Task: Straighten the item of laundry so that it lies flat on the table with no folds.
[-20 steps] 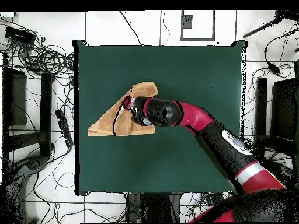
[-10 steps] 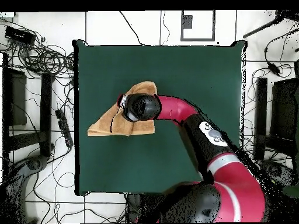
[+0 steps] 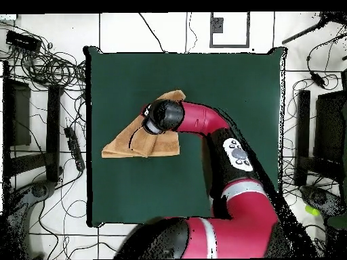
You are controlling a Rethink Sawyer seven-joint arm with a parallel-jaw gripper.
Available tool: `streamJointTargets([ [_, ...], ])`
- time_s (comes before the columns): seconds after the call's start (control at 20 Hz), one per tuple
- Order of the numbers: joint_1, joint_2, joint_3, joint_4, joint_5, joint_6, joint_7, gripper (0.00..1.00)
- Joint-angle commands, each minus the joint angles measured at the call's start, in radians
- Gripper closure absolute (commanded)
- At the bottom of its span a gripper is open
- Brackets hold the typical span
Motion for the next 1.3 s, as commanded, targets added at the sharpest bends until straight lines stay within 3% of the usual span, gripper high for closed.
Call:
streamJointTargets([
  [0.05, 0.163, 0.034, -0.236, -0.222, 0.105, 0.251, 0.497, 1.0],
  [0.4, 0.25, 0.106, -0.294, -0.386, 0.217, 0.326, 0.727, 1.0],
  [0.75, 0.329, 0.251, -0.383, -0.649, 0.218, 0.483, 0.866, 1.0],
  [0.95, 0.36, 0.325, -0.403, -0.77, 0.228, 0.489, 0.918, 1.0],
  [1.15, 0.381, 0.363, -0.427, -0.815, 0.236, 0.458, 0.967, 1.0],
  [1.3, 0.394, 0.354, -0.445, -0.795, 0.239, 0.432, 1.004, 1.0],
])
